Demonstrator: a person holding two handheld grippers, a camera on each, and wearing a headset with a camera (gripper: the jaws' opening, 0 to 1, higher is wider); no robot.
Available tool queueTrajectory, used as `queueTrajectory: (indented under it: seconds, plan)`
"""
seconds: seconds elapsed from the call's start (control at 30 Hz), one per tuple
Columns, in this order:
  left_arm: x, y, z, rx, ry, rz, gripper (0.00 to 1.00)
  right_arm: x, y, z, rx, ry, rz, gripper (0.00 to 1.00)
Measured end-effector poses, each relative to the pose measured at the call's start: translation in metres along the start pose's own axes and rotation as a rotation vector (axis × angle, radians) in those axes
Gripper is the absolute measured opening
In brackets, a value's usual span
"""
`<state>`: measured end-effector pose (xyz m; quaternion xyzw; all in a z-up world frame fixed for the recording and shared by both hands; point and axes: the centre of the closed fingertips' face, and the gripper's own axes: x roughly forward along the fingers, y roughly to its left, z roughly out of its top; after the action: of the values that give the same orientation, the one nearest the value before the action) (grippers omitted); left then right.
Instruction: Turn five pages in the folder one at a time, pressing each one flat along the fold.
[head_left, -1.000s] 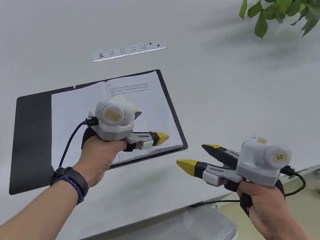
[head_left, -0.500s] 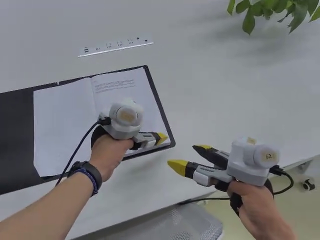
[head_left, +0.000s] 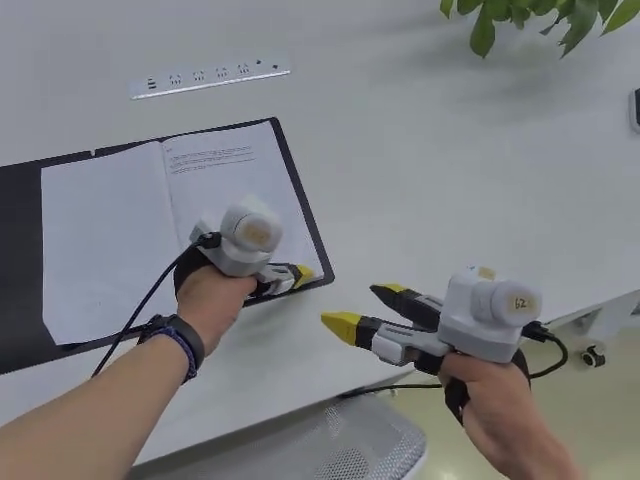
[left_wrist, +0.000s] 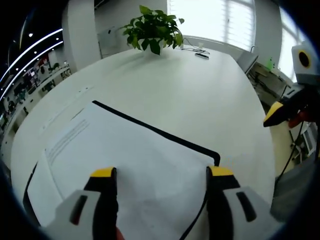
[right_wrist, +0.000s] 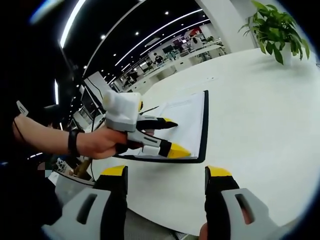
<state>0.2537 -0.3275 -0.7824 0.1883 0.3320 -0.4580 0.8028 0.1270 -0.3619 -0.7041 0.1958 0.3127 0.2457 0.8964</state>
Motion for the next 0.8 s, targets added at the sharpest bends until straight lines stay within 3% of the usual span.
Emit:
queueTrajectory:
  seconds: [0.27,0.57,0.73,0.8]
  plan:
    - [0.000,0.001,-0.001,-0.007,-0.015,-0.018,0.72,0.008,0.000,0.001,-0.016,0.027,0.022,0.61]
    - [-0.002,0.008,-0.001,-0.022,-0.023,-0.026,0.64,0.021,0.000,0.009,-0.026,0.032,0.049,0.59]
    - [-0.004,0.012,0.000,-0.056,-0.031,-0.028,0.60,0.033,0.000,0.014,-0.029,0.033,0.065,0.59]
    - [-0.005,0.013,0.000,-0.090,-0.055,-0.033,0.57,0.038,-0.001,0.016,-0.029,0.032,0.071,0.58]
